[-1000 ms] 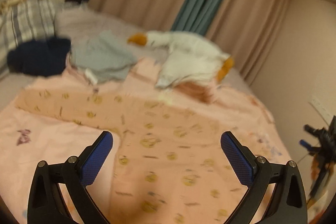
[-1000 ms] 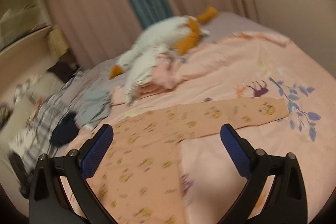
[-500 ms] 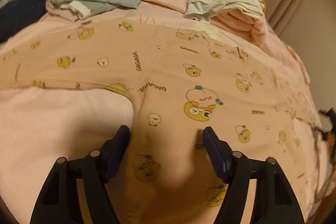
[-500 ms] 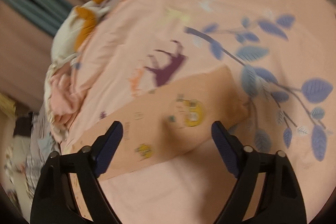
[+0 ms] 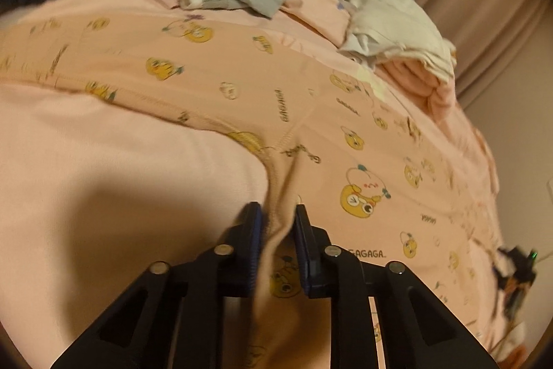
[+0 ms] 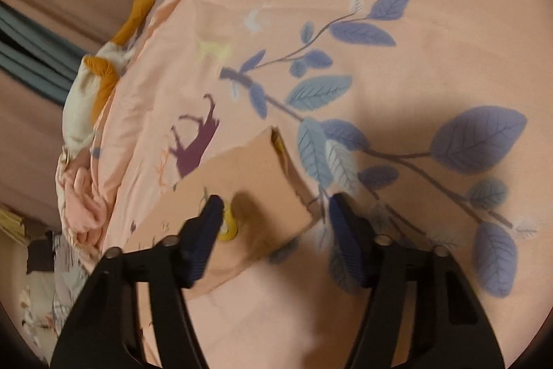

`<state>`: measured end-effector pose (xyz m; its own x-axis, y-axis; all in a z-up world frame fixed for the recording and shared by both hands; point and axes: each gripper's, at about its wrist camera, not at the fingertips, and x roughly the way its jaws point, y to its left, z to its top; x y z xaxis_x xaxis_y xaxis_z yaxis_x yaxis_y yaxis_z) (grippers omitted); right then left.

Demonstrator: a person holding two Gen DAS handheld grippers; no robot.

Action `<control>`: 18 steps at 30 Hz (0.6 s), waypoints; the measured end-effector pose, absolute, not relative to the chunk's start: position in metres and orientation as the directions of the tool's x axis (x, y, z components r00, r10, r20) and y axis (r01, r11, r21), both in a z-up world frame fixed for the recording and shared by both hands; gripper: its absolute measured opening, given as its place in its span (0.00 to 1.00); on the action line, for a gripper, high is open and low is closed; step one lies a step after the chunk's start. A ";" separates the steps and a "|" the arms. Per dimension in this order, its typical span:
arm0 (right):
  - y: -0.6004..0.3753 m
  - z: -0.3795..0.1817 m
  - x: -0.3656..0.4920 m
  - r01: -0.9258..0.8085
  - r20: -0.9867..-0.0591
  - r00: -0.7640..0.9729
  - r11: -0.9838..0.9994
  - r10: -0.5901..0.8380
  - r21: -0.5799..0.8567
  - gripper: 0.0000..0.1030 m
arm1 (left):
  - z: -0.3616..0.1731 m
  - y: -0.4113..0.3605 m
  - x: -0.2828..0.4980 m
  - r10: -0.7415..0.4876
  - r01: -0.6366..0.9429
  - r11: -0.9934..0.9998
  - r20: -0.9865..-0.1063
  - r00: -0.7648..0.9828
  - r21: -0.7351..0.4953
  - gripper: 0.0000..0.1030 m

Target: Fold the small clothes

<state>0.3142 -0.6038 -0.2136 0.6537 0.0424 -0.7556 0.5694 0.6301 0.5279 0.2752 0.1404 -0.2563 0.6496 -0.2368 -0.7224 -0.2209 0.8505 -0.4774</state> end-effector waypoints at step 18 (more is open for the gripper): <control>-0.354 -0.079 0.383 0.134 -0.663 0.731 0.919 0.162 0.372 0.06 | -0.266 0.153 0.276 -0.297 -0.218 0.798 -0.680 0.670 -0.563 0.13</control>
<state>0.3826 -0.3538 -0.0788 0.7312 0.1618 -0.6628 0.1340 0.9185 0.3720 0.2763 0.1533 -0.2657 0.6702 -0.2967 -0.6803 -0.2179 0.7975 -0.5626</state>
